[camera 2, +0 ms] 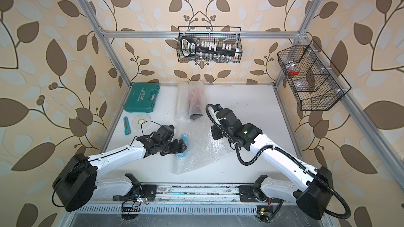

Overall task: Unwrap the vase from the bubble wrap
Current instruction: Unwrap the bubble wrap at the center of the board, then place the bubble wrap at the center of the board, then pick up the vase from the bubble wrap.

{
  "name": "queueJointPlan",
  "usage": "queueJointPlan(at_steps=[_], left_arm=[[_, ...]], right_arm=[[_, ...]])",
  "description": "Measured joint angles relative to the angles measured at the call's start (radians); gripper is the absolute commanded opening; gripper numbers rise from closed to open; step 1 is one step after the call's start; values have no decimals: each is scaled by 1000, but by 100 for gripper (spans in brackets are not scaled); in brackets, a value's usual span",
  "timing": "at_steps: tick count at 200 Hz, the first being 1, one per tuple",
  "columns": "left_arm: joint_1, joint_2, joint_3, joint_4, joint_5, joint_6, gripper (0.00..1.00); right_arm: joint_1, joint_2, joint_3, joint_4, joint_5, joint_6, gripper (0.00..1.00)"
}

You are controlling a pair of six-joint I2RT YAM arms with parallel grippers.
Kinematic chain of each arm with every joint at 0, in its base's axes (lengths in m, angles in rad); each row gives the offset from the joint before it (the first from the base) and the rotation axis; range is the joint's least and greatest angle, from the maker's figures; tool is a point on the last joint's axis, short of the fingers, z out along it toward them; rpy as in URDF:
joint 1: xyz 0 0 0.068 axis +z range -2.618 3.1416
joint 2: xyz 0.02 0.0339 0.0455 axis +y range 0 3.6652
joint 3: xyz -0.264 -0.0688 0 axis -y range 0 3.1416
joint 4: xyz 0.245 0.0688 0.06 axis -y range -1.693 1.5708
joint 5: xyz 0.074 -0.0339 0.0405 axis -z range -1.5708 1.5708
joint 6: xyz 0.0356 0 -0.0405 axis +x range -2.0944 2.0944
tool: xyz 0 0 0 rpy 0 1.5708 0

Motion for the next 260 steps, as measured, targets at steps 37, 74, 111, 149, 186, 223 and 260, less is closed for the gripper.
queueJointPlan(at_steps=[37, 74, 111, 149, 186, 223, 260], left_arm=[[0, -56, 10, -56, -60, 9, 95], [0, -110, 71, -150, -130, 31, 95], [0, -150, 150, -172, -69, 78, 91], [0, -106, 212, -148, 100, 111, 88], [0, -2, 225, -139, 148, 111, 91], [0, 109, 246, -152, 136, 111, 91], [0, 145, 255, -180, 71, 111, 92]], right_arm=[[0, 14, 0, -2, 22, 0, 0], [0, 32, -2, -2, 42, 2, 0], [0, 58, -21, -2, 63, 11, 0], [0, 75, -44, 0, 66, 21, 0], [0, 77, -50, 7, 66, 27, 0], [0, 81, -52, 15, 66, 32, 0], [0, 92, -55, 19, 66, 35, 0]])
